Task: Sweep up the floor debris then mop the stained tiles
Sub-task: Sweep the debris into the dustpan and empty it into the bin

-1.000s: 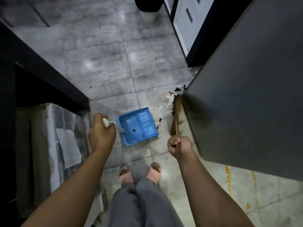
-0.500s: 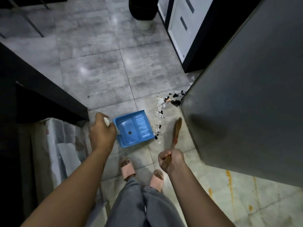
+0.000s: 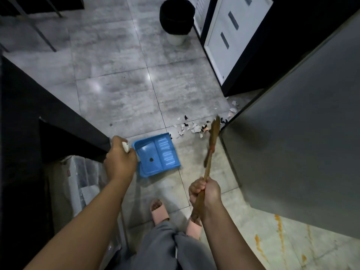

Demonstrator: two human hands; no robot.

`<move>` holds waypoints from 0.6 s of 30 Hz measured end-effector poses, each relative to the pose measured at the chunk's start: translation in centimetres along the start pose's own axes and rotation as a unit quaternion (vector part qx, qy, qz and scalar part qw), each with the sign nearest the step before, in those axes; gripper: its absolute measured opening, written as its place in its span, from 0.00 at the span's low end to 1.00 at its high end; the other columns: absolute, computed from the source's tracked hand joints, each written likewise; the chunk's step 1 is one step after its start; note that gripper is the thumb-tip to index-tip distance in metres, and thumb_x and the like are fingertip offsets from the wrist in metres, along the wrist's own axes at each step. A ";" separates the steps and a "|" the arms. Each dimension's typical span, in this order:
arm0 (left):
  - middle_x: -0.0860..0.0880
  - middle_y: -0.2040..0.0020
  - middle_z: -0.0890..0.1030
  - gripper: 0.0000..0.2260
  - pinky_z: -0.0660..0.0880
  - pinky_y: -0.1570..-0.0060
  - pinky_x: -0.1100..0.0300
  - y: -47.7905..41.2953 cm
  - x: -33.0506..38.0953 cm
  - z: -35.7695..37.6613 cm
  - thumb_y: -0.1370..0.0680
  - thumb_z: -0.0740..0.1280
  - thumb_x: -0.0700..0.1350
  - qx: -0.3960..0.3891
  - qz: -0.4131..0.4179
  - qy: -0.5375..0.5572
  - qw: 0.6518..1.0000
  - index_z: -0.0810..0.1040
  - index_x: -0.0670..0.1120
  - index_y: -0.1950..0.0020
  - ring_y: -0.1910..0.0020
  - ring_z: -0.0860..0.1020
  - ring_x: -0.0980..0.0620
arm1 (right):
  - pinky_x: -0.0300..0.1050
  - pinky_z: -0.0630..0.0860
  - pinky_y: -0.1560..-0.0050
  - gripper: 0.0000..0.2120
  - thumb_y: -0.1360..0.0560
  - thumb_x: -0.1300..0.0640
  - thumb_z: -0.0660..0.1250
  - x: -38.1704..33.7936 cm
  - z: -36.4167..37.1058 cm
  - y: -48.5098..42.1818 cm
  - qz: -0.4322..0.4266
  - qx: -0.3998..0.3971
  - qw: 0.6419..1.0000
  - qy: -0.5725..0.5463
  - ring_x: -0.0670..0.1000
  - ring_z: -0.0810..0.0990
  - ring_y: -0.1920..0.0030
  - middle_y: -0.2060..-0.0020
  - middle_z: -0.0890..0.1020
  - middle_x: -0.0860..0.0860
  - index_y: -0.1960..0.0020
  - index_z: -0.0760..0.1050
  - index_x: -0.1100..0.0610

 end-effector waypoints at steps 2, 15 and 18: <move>0.39 0.55 0.80 0.07 0.76 0.57 0.47 -0.9 0.1 -0.1 0.25 0.66 0.42 -0.003 -0.001 -0.002 1.000 0.69 0.47 0.49 0.57 0.78 0.36 | 0.30 0.58 0.84 0.15 0.17 0.58 0.48 0.0 0.4 -0.8 -0.018 0.042 0.999 0.027 0.44 0.60 0.86 0.82 0.63 0.47 0.62 0.63 0.55; 0.49 0.61 0.74 0.08 0.68 0.62 0.56 -5.4 1.0 0.4 0.25 0.66 0.41 0.018 -0.005 0.012 1.000 0.69 0.49 0.51 0.63 0.72 0.45 | 0.30 0.58 0.85 0.16 0.18 0.60 0.45 0.4 7.2 -3.3 -0.004 -0.012 0.997 0.077 0.44 0.60 0.86 0.83 0.62 0.47 0.63 0.62 0.55; 0.48 0.61 0.75 0.08 0.71 0.63 0.54 -6.4 2.4 0.9 0.25 0.66 0.41 0.016 0.001 0.017 1.000 0.69 0.49 0.50 0.63 0.74 0.44 | 0.33 0.59 0.81 0.14 0.19 0.57 0.48 -1.1 8.9 -2.9 -0.032 0.009 0.989 0.145 0.45 0.60 0.84 0.81 0.63 0.46 0.61 0.64 0.54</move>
Point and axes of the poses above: each hand's wrist, its own y-axis away from the middle knuckle, its own z-axis out of the palm, x = y × z, the point moved 3 cm from there along -y, towards the middle knuckle
